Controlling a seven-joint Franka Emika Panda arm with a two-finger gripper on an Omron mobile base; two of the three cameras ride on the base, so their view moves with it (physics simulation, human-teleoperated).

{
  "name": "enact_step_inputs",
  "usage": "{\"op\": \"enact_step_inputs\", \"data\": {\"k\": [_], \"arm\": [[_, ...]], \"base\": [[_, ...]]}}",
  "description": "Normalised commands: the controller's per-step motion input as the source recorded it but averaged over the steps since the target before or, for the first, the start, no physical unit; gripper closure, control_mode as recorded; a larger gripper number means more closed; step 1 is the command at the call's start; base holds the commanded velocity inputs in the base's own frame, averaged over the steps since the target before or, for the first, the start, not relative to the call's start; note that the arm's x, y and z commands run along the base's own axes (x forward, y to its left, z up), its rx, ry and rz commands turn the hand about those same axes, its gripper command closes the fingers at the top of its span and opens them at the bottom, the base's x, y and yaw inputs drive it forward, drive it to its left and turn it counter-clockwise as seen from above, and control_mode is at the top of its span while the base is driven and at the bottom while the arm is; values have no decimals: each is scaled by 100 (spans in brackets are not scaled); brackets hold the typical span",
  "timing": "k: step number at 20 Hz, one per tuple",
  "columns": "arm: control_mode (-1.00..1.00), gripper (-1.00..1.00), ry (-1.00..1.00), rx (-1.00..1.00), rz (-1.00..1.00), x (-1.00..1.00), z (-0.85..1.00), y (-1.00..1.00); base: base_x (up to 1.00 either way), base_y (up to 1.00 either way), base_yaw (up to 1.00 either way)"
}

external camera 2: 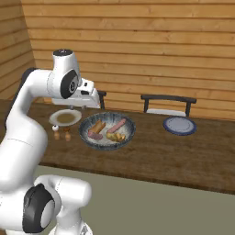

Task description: Place one bun and one sausage from the bowl on each plate.

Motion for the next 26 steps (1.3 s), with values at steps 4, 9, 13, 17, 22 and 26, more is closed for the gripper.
{"op": "enact_step_inputs", "data": {"k": [4,9,13,17,22,26], "arm": [[-100,-100,1,2,-7,-13,-14,-7],[-100,-100,2,1,-8,-7,-36,-86],[-100,-100,0,-10,17,0,0,-46],[-100,-100,0,-6,29,8,0,-19],[-100,-100,7,-5,21,14,0,4],[-100,-100,18,-10,10,24,-14,4]], "base": [[0,0,0],[0,0,0],[0,0,0],[0,0,0],[0,0,0],[0,0,0]]}}
